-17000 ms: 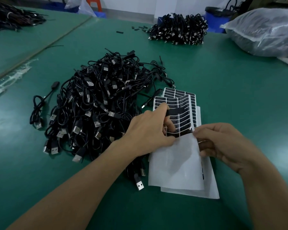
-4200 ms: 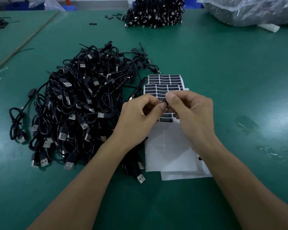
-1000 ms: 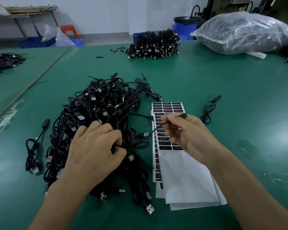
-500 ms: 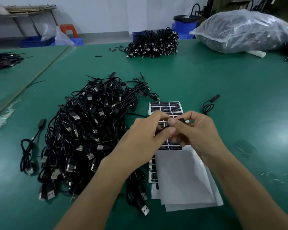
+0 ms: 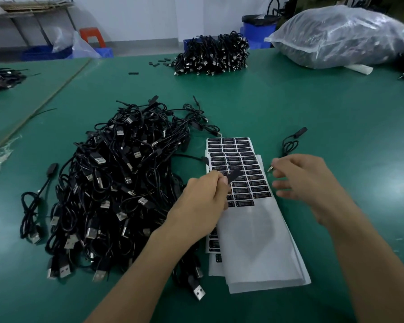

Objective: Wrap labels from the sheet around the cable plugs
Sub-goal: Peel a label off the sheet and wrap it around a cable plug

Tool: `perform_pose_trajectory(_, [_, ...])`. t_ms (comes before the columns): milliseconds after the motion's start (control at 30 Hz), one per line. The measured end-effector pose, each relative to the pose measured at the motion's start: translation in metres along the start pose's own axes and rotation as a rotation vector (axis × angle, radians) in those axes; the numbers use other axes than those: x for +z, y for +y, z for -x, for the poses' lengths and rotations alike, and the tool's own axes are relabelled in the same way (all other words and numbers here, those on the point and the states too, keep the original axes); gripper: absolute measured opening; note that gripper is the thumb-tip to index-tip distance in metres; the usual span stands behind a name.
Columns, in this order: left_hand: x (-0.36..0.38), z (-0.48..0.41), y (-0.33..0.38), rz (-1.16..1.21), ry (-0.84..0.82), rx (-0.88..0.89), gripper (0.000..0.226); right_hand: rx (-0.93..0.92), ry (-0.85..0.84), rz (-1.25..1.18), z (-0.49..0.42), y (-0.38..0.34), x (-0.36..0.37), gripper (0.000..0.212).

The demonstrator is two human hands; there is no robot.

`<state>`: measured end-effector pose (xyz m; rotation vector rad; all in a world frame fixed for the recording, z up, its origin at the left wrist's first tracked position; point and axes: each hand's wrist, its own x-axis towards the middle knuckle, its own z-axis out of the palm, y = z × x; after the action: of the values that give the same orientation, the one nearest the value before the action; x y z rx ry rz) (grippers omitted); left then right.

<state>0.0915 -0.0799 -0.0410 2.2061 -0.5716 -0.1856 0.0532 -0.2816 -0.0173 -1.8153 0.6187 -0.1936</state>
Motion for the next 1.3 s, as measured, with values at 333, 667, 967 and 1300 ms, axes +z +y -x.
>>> perform_pose_trajectory(333, [0.005, 0.005, 0.004, -0.232, 0.084, 0.024, 0.036, 0.002, -0.104, 0.375, 0.006, 0.007, 0.006, 0.064])
perform_pose_trajectory(667, [0.006, 0.009, 0.008, -0.181, 0.155, 0.066, 0.039, 0.014, -0.174, 0.536, 0.010, 0.005, 0.014, 0.071])
perform_pose_trajectory(967, [0.008, 0.009, 0.002, 0.015, 0.137, -0.072, 0.048, -0.029, -0.051, 0.432, 0.007, 0.008, 0.006, 0.044])
perform_pose_trajectory(1300, [0.005, 0.007, -0.003, -0.104, 0.100, -0.062, 0.033, -0.007, -0.145, 0.459, 0.012, 0.008, 0.014, 0.067])
